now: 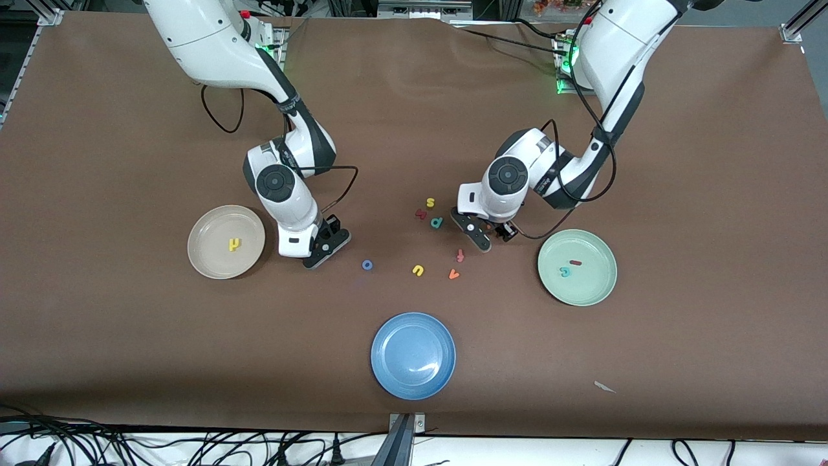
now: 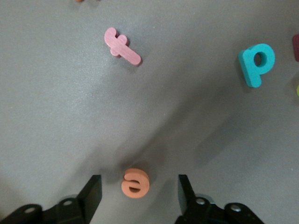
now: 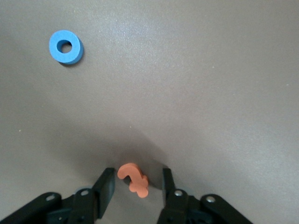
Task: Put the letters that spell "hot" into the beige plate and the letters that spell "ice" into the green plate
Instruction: 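Grasp the orange letter with the right gripper while the left gripper grasps orange e, then drop the orange e on the green plate while the right gripper fills beige plate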
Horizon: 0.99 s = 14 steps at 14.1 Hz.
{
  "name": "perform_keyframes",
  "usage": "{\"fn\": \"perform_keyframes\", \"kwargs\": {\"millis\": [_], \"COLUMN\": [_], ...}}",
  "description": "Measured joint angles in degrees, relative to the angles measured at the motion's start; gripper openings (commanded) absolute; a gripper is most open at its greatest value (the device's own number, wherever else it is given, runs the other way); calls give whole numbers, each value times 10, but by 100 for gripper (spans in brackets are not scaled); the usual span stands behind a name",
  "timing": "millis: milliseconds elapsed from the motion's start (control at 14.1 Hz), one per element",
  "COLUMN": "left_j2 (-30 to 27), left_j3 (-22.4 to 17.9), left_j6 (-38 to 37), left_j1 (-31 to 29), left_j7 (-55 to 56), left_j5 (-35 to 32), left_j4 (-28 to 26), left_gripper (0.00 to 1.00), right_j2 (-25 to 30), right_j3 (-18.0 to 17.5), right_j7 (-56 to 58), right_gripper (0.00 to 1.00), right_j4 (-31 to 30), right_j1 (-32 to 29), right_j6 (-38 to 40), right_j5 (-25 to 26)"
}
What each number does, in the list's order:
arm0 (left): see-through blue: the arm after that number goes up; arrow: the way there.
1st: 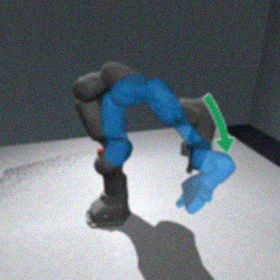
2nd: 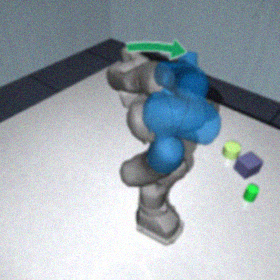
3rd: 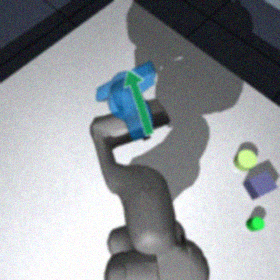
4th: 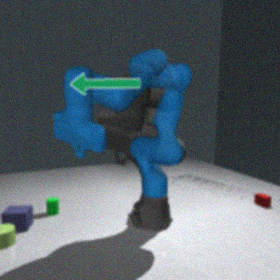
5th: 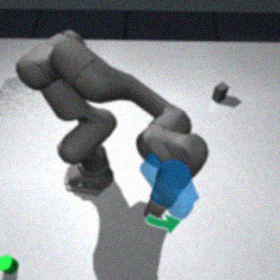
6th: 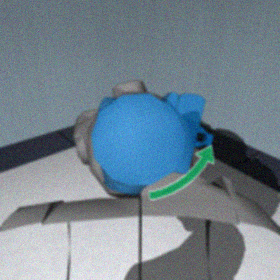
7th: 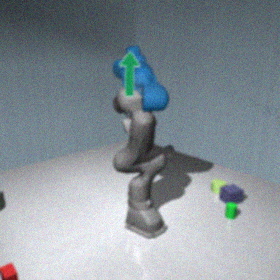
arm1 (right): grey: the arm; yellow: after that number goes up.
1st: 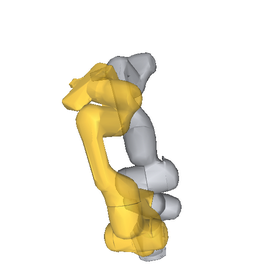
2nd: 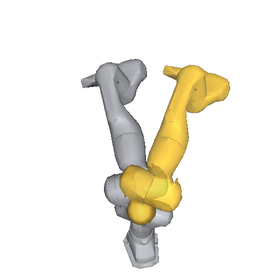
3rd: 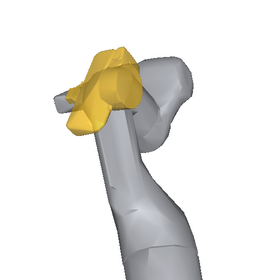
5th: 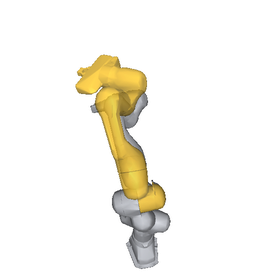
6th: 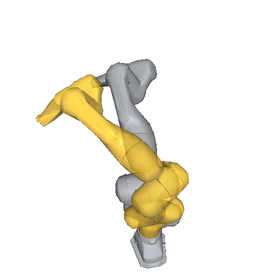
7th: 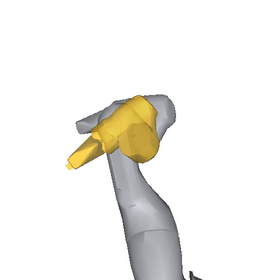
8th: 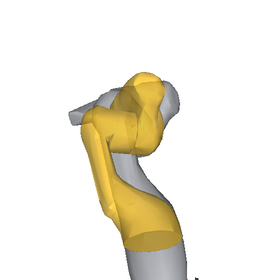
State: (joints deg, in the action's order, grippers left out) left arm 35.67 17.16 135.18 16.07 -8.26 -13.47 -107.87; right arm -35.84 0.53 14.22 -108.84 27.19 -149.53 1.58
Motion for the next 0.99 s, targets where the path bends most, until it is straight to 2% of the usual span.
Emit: {"fn": "perform_keyframes", "kwargs": {"millis": [71, 142, 283, 354, 425, 496, 779, 991], "left_j2": [4, 7, 8, 8, 6, 4, -4, -36], "left_j3": [0, 0, 0, 0, 0, 0, 1, 0], "left_j6": [7, 13, 17, 17, 17, 17, 2, -88], "left_j1": [-2, -4, -8, -11, -13, -15, -18, -30], "left_j7": [0, 0, 0, 0, 0, 0, 0, -3], "left_j5": [0, -1, -19, -28, -30, -32, -35, -35], "left_j4": [-3, -6, -7, -7, -7, -7, -4, 19], "left_gripper": [67, 58, 25, 16, 11, 6, 4, 4], "right_j2": [0, 0, 0, 0, 0, 1, 1, 1], "right_j3": [0, 0, 0, -1, -1, -2, -2, -2], "right_j7": [0, 0, 0, 0, 0, 0, 0, 0], "right_gripper": [34, 31, 25, 22, 19, 18, 12, 6], "right_j4": [0, 1, 1, 1, 1, 1, 1, 1], "right_j1": [0, 0, 0, 1, 1, 1, 1, 1], "right_j6": [0, -1, -1, 0, 0, 0, 1, 1], "right_j5": [0, 0, 0, 0, 0, 0, 0, 0]}}
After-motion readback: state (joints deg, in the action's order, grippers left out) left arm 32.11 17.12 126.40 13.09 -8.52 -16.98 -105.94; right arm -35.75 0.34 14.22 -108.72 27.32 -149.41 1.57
